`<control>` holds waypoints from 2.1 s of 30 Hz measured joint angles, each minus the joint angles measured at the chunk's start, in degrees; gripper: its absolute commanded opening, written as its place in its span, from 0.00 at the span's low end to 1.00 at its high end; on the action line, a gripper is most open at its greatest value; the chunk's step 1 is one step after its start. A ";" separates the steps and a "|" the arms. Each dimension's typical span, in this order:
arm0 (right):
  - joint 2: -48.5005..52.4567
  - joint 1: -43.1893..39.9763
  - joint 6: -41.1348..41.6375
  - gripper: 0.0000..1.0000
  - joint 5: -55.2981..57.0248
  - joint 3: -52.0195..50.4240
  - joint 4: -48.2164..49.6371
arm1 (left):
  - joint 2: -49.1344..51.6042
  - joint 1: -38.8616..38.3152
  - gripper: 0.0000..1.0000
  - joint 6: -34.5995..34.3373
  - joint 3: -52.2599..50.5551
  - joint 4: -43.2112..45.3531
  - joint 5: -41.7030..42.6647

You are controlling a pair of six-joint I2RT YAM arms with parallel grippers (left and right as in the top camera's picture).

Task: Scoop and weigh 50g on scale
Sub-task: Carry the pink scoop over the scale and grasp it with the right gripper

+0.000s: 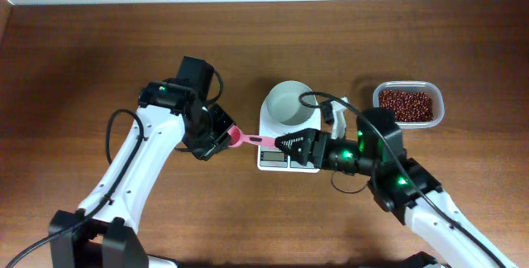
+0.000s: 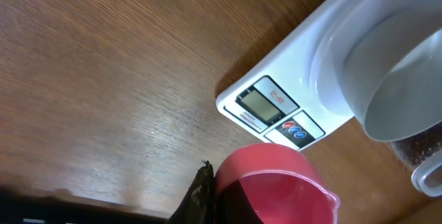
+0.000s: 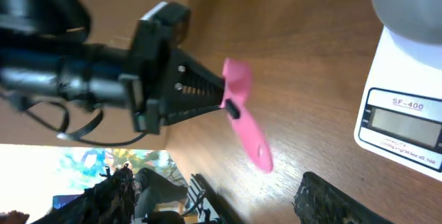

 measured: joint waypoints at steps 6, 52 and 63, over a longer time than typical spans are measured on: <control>4.81 3.96 2.67 0.74 0.61 0.00 6.10 | 0.00 -2.14 0.00 -1.11 0.00 1.64 0.17; 5.77 5.44 3.61 0.31 3.74 0.00 6.93 | -0.02 -6.08 0.00 0.72 0.09 1.84 6.27; 5.84 5.44 3.58 0.09 4.35 -0.02 6.43 | -0.42 -6.05 0.00 2.78 0.20 1.79 5.86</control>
